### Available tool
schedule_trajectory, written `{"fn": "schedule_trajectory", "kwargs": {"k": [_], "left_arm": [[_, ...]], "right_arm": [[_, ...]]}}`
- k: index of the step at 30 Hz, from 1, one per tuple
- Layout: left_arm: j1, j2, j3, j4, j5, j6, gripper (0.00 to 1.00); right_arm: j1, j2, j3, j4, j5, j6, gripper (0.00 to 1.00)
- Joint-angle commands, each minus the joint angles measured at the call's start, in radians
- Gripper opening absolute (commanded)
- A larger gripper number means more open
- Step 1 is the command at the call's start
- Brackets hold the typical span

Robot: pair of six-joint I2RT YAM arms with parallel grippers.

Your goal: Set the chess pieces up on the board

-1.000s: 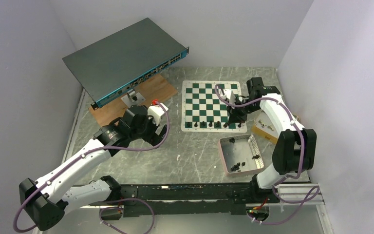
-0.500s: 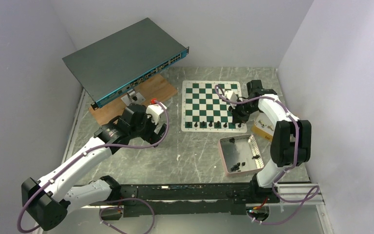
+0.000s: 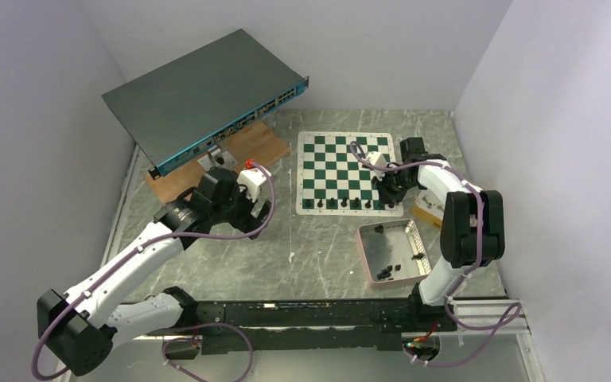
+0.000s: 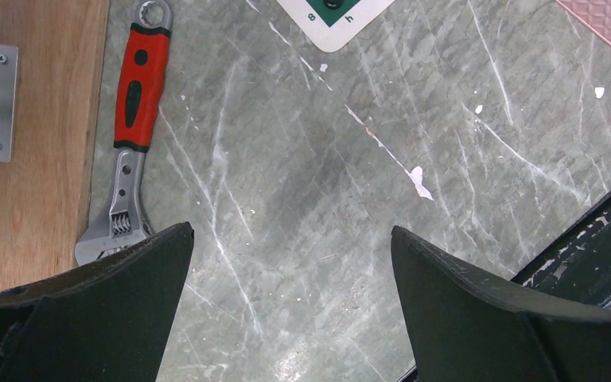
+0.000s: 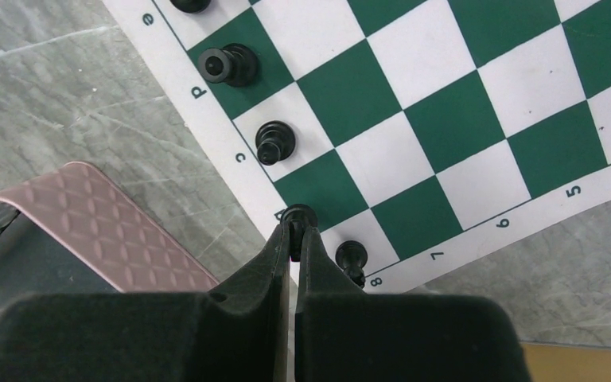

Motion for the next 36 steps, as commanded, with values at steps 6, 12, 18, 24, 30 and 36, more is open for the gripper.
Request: {"fn": "schedule_trajectory", "kwargs": {"k": [6,12,18,24,30,36], "left_arm": [[0.012,0.001,0.01,0.039,0.025,0.002,1.0],[0.014,0.005,0.011,0.039,0.029,0.002,1.0],[0.015,0.005,0.01,0.039,0.03,0.002,1.0],[0.017,0.006,0.01,0.04,0.032,0.002,1.0],[0.018,0.006,0.01,0.039,0.033,0.002,1.0],[0.02,0.007,0.009,0.039,0.034,0.002,1.0]], "right_arm": [[0.016,0.022,-0.016,0.09,0.036,0.059,0.0],[0.036,0.031,-0.019,0.107,0.055,0.067,0.0],[0.038,0.039,-0.021,0.115,0.073,0.074,0.0],[0.039,0.046,-0.018,0.112,0.087,0.079,0.01],[0.038,0.055,-0.013,0.107,0.097,0.078,0.01],[0.038,0.069,-0.008,0.095,0.087,0.078,0.09]]}}
